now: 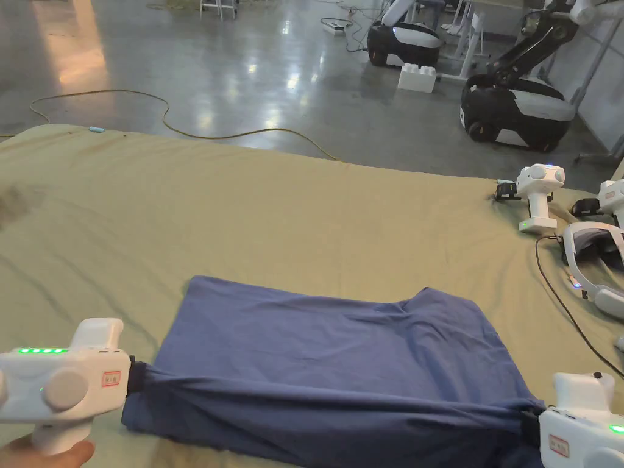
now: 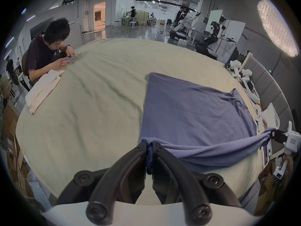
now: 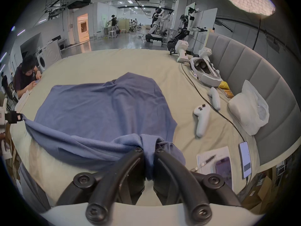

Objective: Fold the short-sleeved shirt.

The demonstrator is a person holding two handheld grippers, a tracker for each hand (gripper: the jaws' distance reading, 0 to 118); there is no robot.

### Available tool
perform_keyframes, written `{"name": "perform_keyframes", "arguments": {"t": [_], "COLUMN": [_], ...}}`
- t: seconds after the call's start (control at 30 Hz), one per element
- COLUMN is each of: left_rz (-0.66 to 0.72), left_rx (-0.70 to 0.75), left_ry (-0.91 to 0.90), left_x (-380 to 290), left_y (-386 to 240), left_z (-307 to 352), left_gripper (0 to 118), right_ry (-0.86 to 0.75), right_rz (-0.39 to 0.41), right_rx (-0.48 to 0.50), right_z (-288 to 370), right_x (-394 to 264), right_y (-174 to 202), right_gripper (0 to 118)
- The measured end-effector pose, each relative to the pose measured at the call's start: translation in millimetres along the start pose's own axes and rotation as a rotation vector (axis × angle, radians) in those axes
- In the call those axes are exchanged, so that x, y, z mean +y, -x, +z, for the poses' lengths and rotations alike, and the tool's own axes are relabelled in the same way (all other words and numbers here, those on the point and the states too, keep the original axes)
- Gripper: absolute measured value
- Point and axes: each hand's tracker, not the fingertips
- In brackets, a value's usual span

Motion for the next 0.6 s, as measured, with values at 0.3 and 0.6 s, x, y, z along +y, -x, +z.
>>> {"name": "perform_keyframes", "arguments": {"t": [0.3, 0.6], "left_rz": [-0.046, -0.021], "left_rx": [0.004, -0.021], "left_ry": [0.141, 0.059], "left_x": [40.4, 44.8], "left_y": [-13.3, -14.8], "left_z": [-83.7, -65.0], "left_gripper": [7, 56], "right_ry": [0.140, -0.044], "right_rz": [0.037, 0.010], "right_rx": [-0.049, -0.048], "right_z": [-91.7, -58.0], "right_x": [15.8, 21.5], "right_y": [8.9, 11.3], "right_gripper": [7, 63]}}
